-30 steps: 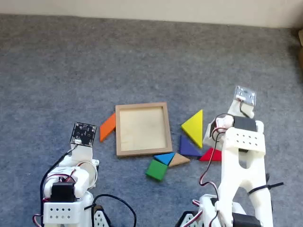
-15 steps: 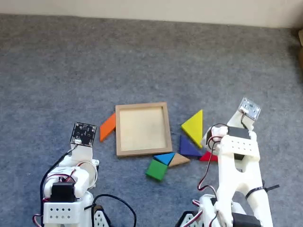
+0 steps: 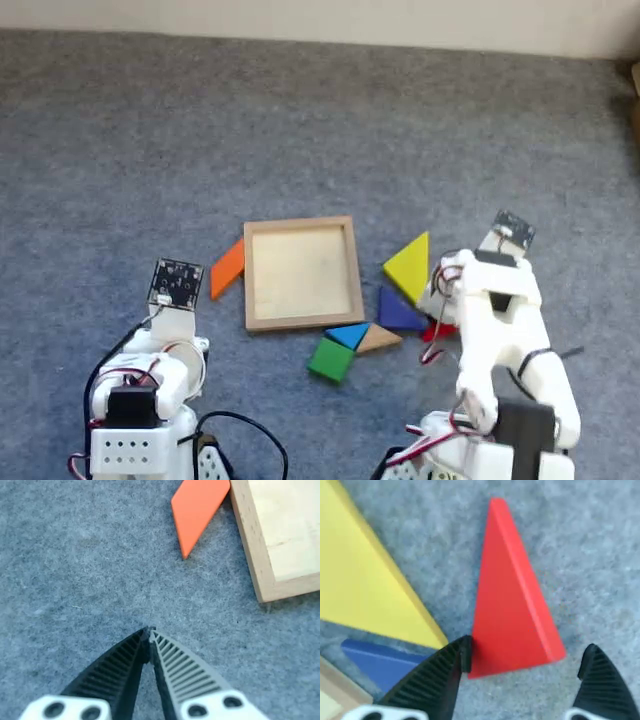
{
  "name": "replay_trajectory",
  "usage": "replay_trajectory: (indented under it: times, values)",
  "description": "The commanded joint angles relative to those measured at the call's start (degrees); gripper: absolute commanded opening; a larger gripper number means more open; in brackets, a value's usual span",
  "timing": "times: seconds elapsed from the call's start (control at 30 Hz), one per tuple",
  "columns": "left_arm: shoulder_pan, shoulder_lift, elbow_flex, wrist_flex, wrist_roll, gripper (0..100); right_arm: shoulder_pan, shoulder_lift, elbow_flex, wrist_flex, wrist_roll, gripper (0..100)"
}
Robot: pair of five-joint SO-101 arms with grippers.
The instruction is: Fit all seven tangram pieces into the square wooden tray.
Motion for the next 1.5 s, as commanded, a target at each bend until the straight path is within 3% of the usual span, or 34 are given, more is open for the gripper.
replay_trajectory:
  times: [0.0, 0.67, 0.8, 1.47]
  values:
    - [-0.7, -1.5, 1.2, 0.4, 0.2, 1, 0.9, 1.0, -4.3, 0.9, -0.2, 32.9]
    - [-0.7, -1.5, 1.2, 0.4, 0.2, 1, 0.9, 0.7, -4.5, -1.9, 2.9, 32.9]
    - [-0.7, -1.5, 1.2, 0.4, 0.2, 1, 1.8, 0.7, -4.5, -2.1, 8.4, 32.9]
    - [-0.7, -1.5, 1.2, 0.4, 0.2, 1, 4.1, 0.9, -4.0, -6.0, 8.8, 32.8]
